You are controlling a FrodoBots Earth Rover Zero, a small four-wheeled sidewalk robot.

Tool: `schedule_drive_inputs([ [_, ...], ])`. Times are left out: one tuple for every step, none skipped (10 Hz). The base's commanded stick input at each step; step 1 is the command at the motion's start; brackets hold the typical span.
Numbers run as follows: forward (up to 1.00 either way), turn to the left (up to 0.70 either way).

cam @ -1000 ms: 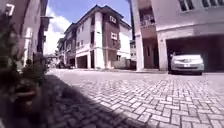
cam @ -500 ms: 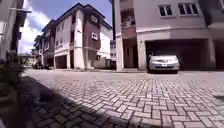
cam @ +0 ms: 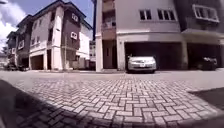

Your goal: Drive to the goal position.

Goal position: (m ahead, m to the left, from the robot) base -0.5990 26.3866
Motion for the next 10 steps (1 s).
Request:
schedule_drive_inputs([
  [0.00, -0.68],
  [0.00, -0.68],
  [0.00, -0.68],
  [0.00, -0.68],
  [0.00, -0.68],
  [0.00, -0.68],
  [0.00, -0.69],
  [0.00, -0.59],
  [0.00, -0.15],
  [0.00, 0.00],
])
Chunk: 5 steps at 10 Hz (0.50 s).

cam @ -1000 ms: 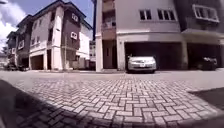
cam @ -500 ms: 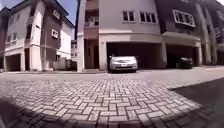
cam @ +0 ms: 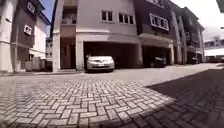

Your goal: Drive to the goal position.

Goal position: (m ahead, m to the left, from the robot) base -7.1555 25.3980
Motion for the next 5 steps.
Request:
schedule_drive_inputs([
  [0.00, 0.00],
  [0.00, 0.00],
  [0.00, 0.00],
  [0.00, 0.00],
  [0.00, 0.00],
])
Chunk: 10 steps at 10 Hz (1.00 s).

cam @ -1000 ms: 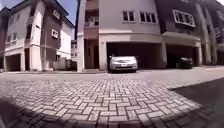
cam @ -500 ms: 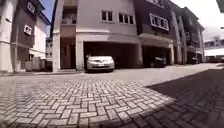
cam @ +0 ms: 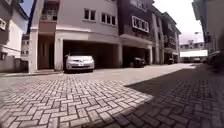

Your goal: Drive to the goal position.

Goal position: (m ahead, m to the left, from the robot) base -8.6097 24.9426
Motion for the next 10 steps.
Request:
schedule_drive_inputs([
  [0.00, 0.00],
  [0.00, 0.00],
  [0.00, 0.00],
  [0.00, -0.41],
  [0.00, -0.61],
  [0.00, -0.61],
  [0.00, -0.61],
  [0.00, -0.61],
  [0.00, -0.61],
  [0.00, -0.61],
])
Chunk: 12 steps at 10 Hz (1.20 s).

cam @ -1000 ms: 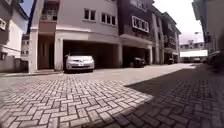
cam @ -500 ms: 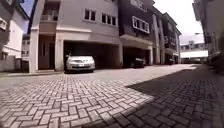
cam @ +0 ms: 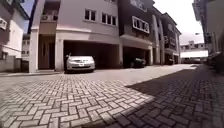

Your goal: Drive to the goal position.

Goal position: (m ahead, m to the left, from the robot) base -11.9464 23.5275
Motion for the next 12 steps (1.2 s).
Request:
schedule_drive_inputs([
  [0.00, -0.61],
  [0.00, -0.61],
  [0.00, -0.61],
  [0.00, -0.61],
  [0.00, -0.61],
  [0.00, -0.61],
  [0.00, -0.61],
  [0.00, -0.61],
  [0.00, -0.61],
  [0.00, -0.61],
  [0.00, -0.61],
  [0.00, -0.61],
])
